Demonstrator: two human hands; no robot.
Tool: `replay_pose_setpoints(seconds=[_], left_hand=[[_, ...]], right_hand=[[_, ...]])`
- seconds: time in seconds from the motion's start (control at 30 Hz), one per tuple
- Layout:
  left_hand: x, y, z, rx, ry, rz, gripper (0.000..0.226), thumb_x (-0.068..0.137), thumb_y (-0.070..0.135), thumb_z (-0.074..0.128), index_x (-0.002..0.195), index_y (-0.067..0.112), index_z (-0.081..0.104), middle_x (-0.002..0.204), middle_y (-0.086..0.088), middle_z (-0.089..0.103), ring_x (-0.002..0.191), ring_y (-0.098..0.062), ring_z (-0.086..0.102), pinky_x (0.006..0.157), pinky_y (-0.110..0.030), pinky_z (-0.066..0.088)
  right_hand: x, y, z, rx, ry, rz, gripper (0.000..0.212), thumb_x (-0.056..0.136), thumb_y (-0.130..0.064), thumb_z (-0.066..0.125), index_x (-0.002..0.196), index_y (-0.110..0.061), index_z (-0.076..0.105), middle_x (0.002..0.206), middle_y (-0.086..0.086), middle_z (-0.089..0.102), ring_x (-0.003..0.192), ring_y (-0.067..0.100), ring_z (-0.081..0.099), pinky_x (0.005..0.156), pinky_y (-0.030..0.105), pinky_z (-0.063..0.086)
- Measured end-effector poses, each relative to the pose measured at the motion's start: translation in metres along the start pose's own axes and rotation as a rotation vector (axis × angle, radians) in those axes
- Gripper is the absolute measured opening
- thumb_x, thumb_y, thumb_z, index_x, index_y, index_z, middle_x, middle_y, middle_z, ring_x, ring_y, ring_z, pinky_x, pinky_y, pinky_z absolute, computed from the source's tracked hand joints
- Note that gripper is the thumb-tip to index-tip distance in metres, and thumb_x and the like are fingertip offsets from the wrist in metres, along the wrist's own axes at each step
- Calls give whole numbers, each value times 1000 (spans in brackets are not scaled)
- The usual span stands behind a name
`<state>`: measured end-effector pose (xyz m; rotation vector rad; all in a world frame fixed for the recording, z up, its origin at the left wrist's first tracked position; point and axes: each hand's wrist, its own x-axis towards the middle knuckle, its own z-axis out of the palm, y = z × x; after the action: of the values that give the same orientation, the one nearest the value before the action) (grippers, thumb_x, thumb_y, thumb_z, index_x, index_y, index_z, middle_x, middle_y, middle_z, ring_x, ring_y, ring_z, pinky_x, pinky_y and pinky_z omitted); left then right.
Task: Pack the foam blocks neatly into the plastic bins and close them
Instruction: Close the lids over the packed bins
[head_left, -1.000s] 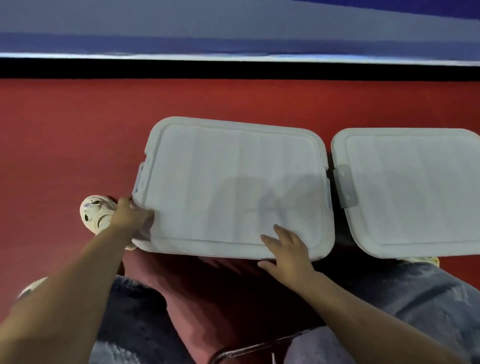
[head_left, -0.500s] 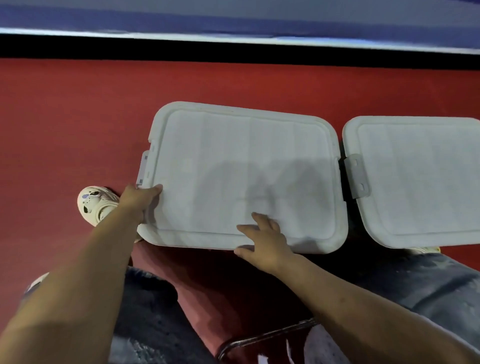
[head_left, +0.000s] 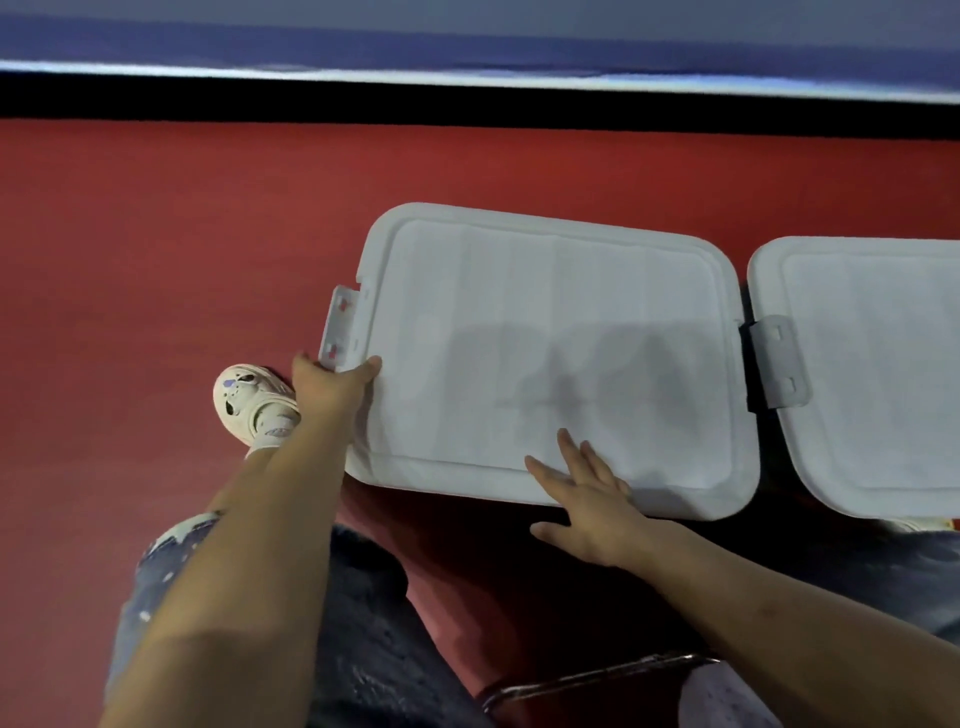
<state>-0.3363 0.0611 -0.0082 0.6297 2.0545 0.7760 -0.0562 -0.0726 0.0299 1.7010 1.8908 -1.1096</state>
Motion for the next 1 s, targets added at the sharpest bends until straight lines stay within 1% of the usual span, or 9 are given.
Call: replay_pose_setpoints(seconds=[0.07,0.13,0.23,0.37,0.53,0.7,0.87,0.93,1.0], left_hand=[[-7,0,4,294,99,143,80,79,39,73,144,14,35,133,-14,46,126,-35,43,105,-46,37],[-15,2,7,459,91,189,65,89,45,58,147,24,35,135,-18,38,128,-38,35,105,-47,32],[-9,-1,3,362,-29,146,61,91,46,55,147,31,33,140,-18,36,129,-38,38,108,-43,31],[-2,-4,-8,258,-166,215,64,93,36,57,150,25,30,143,-5,49,130,-27,47,106,-32,35],[-5,-8,-4,281,-118,220,62,94,39,55,150,28,29,143,-8,48,129,-29,48,105,-36,38],[-17,-12,2,354,-31,229,57,98,38,48,150,27,28,160,-6,10,143,-27,24,110,-42,29],[-38,-28,3,427,49,306,47,102,33,38,148,25,34,161,-2,8,145,-24,21,108,-40,31],[-39,-33,3,409,33,282,48,102,34,39,148,26,33,160,-5,9,145,-25,19,111,-40,28],[-41,-35,3,411,4,244,49,102,34,38,149,28,30,158,-11,13,144,-29,22,113,-43,25]], right_hand=[[0,0,4,-19,12,4,80,88,-53,53,146,-48,-1,151,-6,-36,142,21,-26,115,45,0],[1,-1,9,-35,21,17,83,87,-55,54,146,-48,-4,149,-6,-38,141,21,-28,115,45,-2],[2,-3,13,-36,29,26,84,87,-56,53,146,-48,-6,148,-6,-40,140,20,-30,115,43,-6],[1,-2,10,-36,29,14,84,87,-57,52,147,-47,-5,149,-4,-39,141,22,-30,115,43,-5],[-1,-3,9,-33,19,10,83,87,-56,53,146,-47,-4,149,-5,-38,141,21,-29,115,43,-4],[-3,2,4,64,-7,-13,77,88,-52,55,147,-46,6,153,-8,-31,142,16,-26,119,39,0],[-6,25,-1,207,-8,-55,61,93,-38,54,145,-45,24,151,-25,-14,144,4,-13,118,33,11],[-12,38,-7,260,81,-67,60,94,-32,51,146,-42,23,153,-24,-8,145,3,-1,118,31,15],[-17,58,-14,287,256,12,58,97,-28,47,149,-34,22,158,-13,-1,146,8,5,116,26,14]])
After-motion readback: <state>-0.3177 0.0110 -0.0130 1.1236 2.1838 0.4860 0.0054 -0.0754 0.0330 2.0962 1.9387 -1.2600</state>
